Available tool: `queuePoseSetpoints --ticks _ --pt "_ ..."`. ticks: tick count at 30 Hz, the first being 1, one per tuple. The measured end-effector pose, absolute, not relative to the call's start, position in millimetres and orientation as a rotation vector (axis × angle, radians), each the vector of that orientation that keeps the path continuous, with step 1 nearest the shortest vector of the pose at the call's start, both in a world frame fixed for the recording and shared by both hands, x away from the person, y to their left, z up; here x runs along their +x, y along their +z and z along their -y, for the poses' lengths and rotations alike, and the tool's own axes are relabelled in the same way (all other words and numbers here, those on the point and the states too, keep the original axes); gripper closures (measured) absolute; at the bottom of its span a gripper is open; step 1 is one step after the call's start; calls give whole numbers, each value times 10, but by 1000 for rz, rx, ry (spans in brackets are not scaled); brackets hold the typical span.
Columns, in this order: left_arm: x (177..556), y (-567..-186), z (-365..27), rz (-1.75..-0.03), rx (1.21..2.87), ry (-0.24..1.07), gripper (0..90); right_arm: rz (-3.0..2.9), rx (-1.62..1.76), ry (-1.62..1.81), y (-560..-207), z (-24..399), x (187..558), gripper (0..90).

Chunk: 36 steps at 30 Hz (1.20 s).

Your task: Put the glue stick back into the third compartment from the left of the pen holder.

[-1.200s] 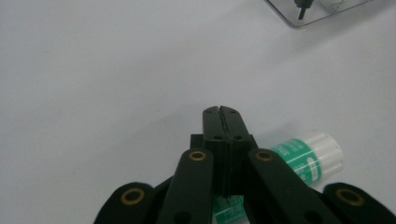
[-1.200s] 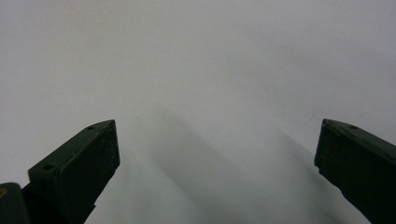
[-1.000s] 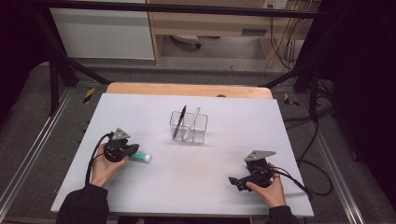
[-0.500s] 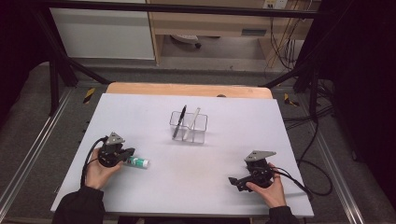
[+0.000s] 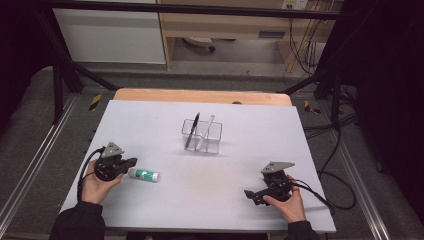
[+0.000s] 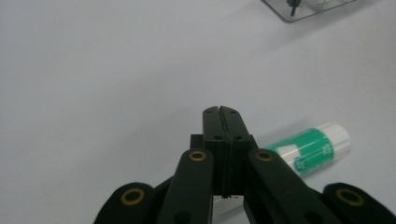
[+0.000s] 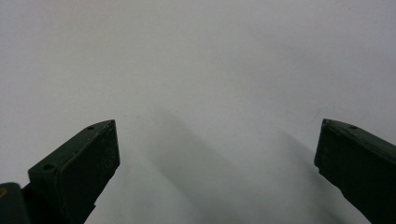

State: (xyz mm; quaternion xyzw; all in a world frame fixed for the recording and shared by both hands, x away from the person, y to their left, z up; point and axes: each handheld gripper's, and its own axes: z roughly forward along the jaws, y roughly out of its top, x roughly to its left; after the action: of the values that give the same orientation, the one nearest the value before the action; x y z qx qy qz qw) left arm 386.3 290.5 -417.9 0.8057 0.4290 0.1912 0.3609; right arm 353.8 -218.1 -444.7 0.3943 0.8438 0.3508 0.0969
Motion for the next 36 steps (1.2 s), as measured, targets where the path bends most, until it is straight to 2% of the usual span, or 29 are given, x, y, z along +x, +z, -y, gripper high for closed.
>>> queuePoseSetpoints --ticks 4,11,24,36 --pt "3901 -4194 -3085 -1169 2052 522 896 -2507 1159 1030 -4460 2172 3536 9" --pt "3869 -4302 -3209 -1266 2051 482 896 -2512 1157 1030 -4463 2167 3527 9" --pt "3835 -4402 -3071 -1253 2082 419 895 -2519 1141 1051 -4452 2159 3522 9" --pt "3787 -4421 -2923 -1302 2029 419 896 -2521 1144 1075 -4439 2150 3522 9"
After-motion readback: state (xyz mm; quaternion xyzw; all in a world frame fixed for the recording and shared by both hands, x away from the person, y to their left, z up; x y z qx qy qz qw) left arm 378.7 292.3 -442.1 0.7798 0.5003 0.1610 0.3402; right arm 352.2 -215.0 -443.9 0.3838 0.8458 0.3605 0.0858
